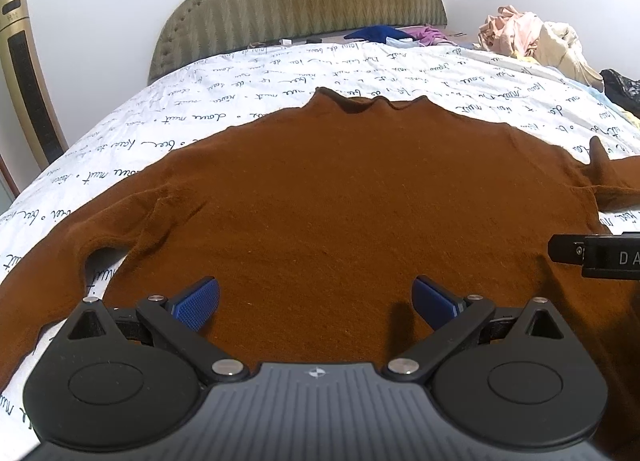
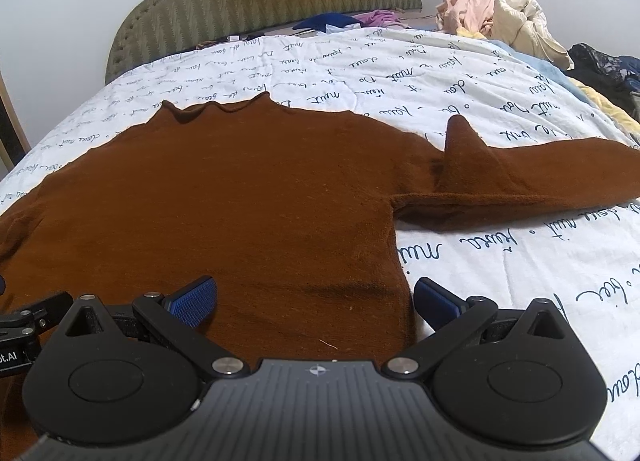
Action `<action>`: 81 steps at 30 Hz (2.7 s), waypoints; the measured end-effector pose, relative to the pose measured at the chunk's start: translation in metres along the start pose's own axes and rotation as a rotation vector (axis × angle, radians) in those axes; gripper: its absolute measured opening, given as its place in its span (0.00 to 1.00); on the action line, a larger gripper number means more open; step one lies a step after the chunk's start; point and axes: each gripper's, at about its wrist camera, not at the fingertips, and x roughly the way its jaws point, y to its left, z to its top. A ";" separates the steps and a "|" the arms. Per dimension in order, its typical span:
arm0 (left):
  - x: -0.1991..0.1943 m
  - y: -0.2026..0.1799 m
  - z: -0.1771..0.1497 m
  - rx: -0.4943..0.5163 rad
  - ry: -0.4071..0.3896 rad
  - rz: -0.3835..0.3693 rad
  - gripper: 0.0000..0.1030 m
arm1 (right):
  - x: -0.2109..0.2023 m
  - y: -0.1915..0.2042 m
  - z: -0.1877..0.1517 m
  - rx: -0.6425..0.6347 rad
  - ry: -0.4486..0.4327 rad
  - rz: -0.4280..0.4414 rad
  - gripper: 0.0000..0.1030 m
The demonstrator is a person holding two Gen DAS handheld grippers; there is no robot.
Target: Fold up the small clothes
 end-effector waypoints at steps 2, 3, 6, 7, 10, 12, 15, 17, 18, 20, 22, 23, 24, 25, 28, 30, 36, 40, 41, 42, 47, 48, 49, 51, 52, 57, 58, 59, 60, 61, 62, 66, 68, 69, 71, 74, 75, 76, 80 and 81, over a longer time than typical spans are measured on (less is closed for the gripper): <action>0.000 0.000 0.000 -0.001 -0.001 -0.004 1.00 | 0.000 0.000 -0.001 0.000 0.001 -0.002 1.00; 0.000 -0.001 0.000 -0.001 -0.001 -0.005 1.00 | 0.000 0.000 -0.001 0.001 0.002 -0.003 1.00; 0.000 -0.002 -0.001 0.000 0.002 -0.009 1.00 | 0.001 -0.002 -0.001 0.004 0.003 -0.002 1.00; 0.000 -0.003 -0.001 0.001 0.003 -0.011 1.00 | 0.001 -0.002 -0.001 0.004 0.003 -0.003 1.00; 0.000 -0.005 -0.001 0.005 0.004 -0.014 1.00 | 0.001 -0.003 -0.001 0.005 0.003 -0.002 1.00; 0.000 -0.006 -0.001 0.007 0.002 -0.017 1.00 | 0.002 -0.005 -0.001 0.008 0.002 -0.003 1.00; -0.001 -0.008 0.000 0.009 -0.002 -0.021 1.00 | 0.002 -0.008 -0.001 0.014 0.000 -0.001 1.00; -0.002 -0.011 0.002 0.012 -0.010 -0.026 1.00 | 0.001 -0.011 -0.001 0.019 -0.012 0.005 1.00; -0.002 -0.012 0.004 0.012 -0.015 -0.030 1.00 | 0.000 -0.012 -0.001 0.020 -0.022 0.012 1.00; -0.002 -0.013 0.006 0.006 -0.021 -0.045 1.00 | -0.004 -0.018 -0.002 0.017 -0.059 0.045 1.00; -0.001 -0.015 0.008 -0.009 -0.020 -0.070 1.00 | -0.009 -0.028 -0.002 0.007 -0.109 0.101 1.00; -0.001 -0.016 0.009 -0.019 -0.019 -0.082 1.00 | -0.011 -0.035 -0.001 0.006 -0.125 0.121 1.00; 0.000 -0.017 0.010 -0.030 -0.018 -0.091 1.00 | -0.013 -0.041 0.000 0.008 -0.138 0.135 1.00; 0.001 -0.018 0.011 -0.036 -0.018 -0.090 1.00 | -0.015 -0.051 0.001 0.019 -0.150 0.142 1.00; 0.004 -0.024 0.013 -0.029 -0.026 -0.083 1.00 | -0.018 -0.085 0.006 0.079 -0.166 0.107 1.00; 0.006 -0.027 0.013 -0.024 -0.032 -0.080 1.00 | -0.021 -0.111 0.009 0.139 -0.172 0.060 1.00; 0.016 -0.033 0.013 0.013 -0.002 -0.091 1.00 | -0.025 -0.220 0.018 0.345 -0.232 -0.044 1.00; 0.021 -0.038 0.011 0.048 0.029 -0.090 1.00 | -0.025 -0.301 0.018 0.568 -0.330 -0.056 1.00; 0.022 -0.039 0.010 0.053 0.033 -0.091 1.00 | -0.024 -0.319 0.016 0.625 -0.355 -0.043 1.00; 0.023 -0.040 0.010 0.057 0.035 -0.091 1.00 | -0.021 -0.336 0.015 0.685 -0.373 -0.032 1.00; 0.024 -0.043 0.010 0.075 0.040 -0.079 1.00 | 0.007 -0.402 0.001 0.990 -0.428 0.115 0.95; 0.024 -0.044 0.010 0.077 0.042 -0.077 1.00 | 0.012 -0.408 0.001 1.021 -0.439 0.139 0.90; 0.024 -0.044 0.010 0.078 0.043 -0.076 1.00 | 0.019 -0.411 0.004 1.045 -0.450 0.161 0.87; 0.024 -0.045 0.011 0.082 0.045 -0.074 1.00 | 0.027 -0.418 0.007 1.065 -0.474 0.173 0.73; 0.024 -0.045 0.010 0.084 0.045 -0.072 1.00 | 0.030 -0.421 0.010 1.086 -0.477 0.176 0.62; 0.022 -0.043 0.011 0.091 0.039 -0.058 1.00 | 0.025 -0.431 0.009 1.115 -0.485 0.103 0.11; 0.022 -0.041 0.012 0.090 0.038 -0.054 1.00 | 0.020 -0.429 0.010 1.080 -0.500 0.094 0.11; 0.021 -0.040 0.013 0.085 0.032 -0.045 1.00 | 0.015 -0.425 0.014 1.050 -0.512 0.089 0.11; 0.020 -0.038 0.014 0.079 0.024 -0.034 1.00 | 0.008 -0.420 0.018 1.016 -0.527 0.076 0.11; 0.019 -0.036 0.016 0.069 0.012 -0.024 1.00 | -0.003 -0.413 0.024 0.959 -0.558 0.055 0.11; 0.017 -0.034 0.017 0.059 0.000 -0.017 1.00 | -0.014 -0.406 0.030 0.899 -0.603 0.038 0.11; 0.016 -0.025 0.020 0.042 -0.009 -0.017 1.00 | -0.054 -0.379 0.044 0.667 -0.738 -0.053 0.10; 0.018 -0.024 0.018 0.045 0.003 -0.017 1.00 | -0.050 -0.384 0.043 0.714 -0.624 -0.092 0.10; 0.020 -0.023 0.017 0.049 0.009 -0.015 1.00 | -0.042 -0.390 0.039 0.761 -0.548 -0.114 0.10; 0.021 -0.023 0.015 0.058 0.016 -0.010 1.00 | -0.026 -0.403 0.025 0.853 -0.412 -0.168 0.11; 0.021 -0.022 0.014 0.067 0.019 -0.012 1.00 | -0.014 -0.418 0.002 0.953 -0.359 -0.177 0.17; 0.020 -0.022 0.014 0.067 0.016 -0.014 1.00 | -0.011 -0.421 -0.004 0.987 -0.362 -0.147 0.24; 0.019 -0.021 0.013 0.066 0.013 -0.014 1.00 | -0.008 -0.426 -0.008 1.024 -0.374 -0.107 0.36; 0.020 -0.019 0.014 0.052 0.020 -0.013 1.00 | -0.002 -0.429 -0.009 1.064 -0.414 -0.084 0.40; 0.020 -0.019 0.014 0.050 0.021 -0.014 1.00 | -0.001 -0.430 -0.009 1.070 -0.416 -0.084 0.39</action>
